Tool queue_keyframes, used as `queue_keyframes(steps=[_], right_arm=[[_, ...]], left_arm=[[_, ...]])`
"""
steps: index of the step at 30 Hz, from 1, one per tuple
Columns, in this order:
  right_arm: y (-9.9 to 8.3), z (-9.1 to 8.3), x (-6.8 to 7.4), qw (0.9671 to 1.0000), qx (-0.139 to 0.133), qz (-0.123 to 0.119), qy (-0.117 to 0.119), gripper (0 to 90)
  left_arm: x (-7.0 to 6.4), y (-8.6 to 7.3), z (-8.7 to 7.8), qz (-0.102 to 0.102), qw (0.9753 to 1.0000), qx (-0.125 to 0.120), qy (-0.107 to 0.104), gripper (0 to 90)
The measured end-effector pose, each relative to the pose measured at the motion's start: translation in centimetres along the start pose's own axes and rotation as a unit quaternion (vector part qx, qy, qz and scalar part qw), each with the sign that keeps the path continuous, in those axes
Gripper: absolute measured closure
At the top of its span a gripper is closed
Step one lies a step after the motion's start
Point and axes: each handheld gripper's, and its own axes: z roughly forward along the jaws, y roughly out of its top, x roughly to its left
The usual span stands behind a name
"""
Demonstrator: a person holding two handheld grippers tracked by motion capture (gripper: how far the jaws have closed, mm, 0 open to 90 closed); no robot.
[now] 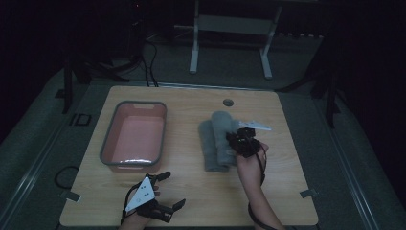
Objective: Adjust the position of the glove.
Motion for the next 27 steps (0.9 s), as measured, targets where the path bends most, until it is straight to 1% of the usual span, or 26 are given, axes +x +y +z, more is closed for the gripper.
queue_keyframes(steps=[1,2,3,6,7,8,10,11,12,13,14,15,17,19,20,21,22,23,24,25,26,27], right_arm=[[-0.1,0.6,0.9,1.0,0.006,-0.002,0.006,83.6],[-0.1,0.6,0.9,1.0,0.006,-0.002,0.006,83.6],[-0.2,0.9,1.5,0.9999,0.009,-0.004,0.006,83.7],[-0.5,2.0,2.4,0.9998,0.017,-0.006,0.001,83.7],[-0.7,2.7,2.5,0.9997,0.023,-0.001,0.001,83.7],[-0.7,2.7,2.5,0.9997,0.023,-0.001,0.001,83.7],[-1.0,3.3,2.6,0.9995,0.03,0.004,-0.002,83.6],[-1.4,4.1,2.7,0.9992,0.038,0.002,-0.006,83.6],[-1.4,4.1,2.7,0.9992,0.038,0.002,-0.006,83.6],[-1.6,4.3,2.8,0.9991,0.041,0.0,-0.01,83.6],[-1.9,4.8,2.8,0.9986,0.05,-0.009,-0.015,83.4],[-2.4,5.5,2.6,0.998,0.061,-0.012,-0.012,82.8],[-2.7,5.8,2.5,0.9978,0.063,-0.015,-0.014,82.0],[-3.0,6.2,2.2,0.9974,0.07,-0.017,-0.007,78.7],[-3.1,6.3,2.1,0.9974,0.07,-0.013,-0.004,76.9],[-2.9,6.1,1.9,0.9976,0.068,-0.007,0.008,66.1],[-2.9,6.1,1.9,0.9976,0.068,-0.007,0.008,66.1],[-2.7,5.9,1.9,0.9976,0.067,-0.012,0.013,62.2],[-2.2,5.2,1.6,0.9964,0.073,-0.026,0.034,53.9],[-2.2,5.2,1.6,0.9964,0.073,-0.026,0.034,53.9],[-1.9,4.7,1.3,0.9966,0.064,-0.039,0.035,49.9],[-1.7,4.3,1.0,0.9965,0.057,-0.05,0.037,46.7]], left_arm=[[0.0,0.0,0.0,0.0,1.0,0.0,0.0,0.2],[0.0,0.0,0.0,0.0,1.0,-0.001,0.0,0.2],[0.0,0.0,0.0,-0.001,1.0,-0.002,0.001,0.2],[0.0,0.1,-0.1,-0.001,1.0,-0.005,0.002,0.2],[0.1,0.1,-0.1,0.0,1.0,-0.005,0.002,0.2],[0.1,0.1,-0.2,0.0,1.0,-0.005,0.002,0.2],[0.1,0.1,-0.2,-0.001,1.0,-0.006,0.003,0.2],[0.1,0.1,-0.2,-0.006,0.9999,-0.01,0.001,0.2],[0.1,0.1,-0.2,-0.006,0.9999,-0.01,0.001,0.2],[0.2,0.1,-0.3,-0.01,0.9998,-0.017,-0.003,0.2],[0.1,0.1,-0.3,-0.01,0.9997,-0.021,-0.003,0.2],[0.1,0.1,-0.3,-0.009,0.9997,-0.022,-0.004,0.2],[0.1,0.1,-0.3,-0.009,0.9997,-0.022,-0.004,0.2],[0.0,0.1,-0.3,-0.008,0.9998,-0.02,-0.004,0.2],[0.0,0.1,-0.2,-0.005,0.9999,-0.014,-0.002,0.2],[-0.1,0.1,-0.2,-0.003,0.9999,-0.011,-0.001,0.2],[-0.1,0.1,-0.1,0.0,1.0,-0.009,0.003,0.2],[-0.2,0.1,0.1,0.003,1.0,-0.003,0.008,0.2],[-0.3,0.1,0.1,0.013,0.9998,0.005,0.014,0.2],[-0.6,0.1,0.3,0.025,0.9993,0.015,0.022,0.2],[-0.8,0.2,0.5,0.034,0.9986,0.028,0.03,0.2],[-1.1,0.3,0.7,0.038,0.9983,0.033,0.031,0.2]])
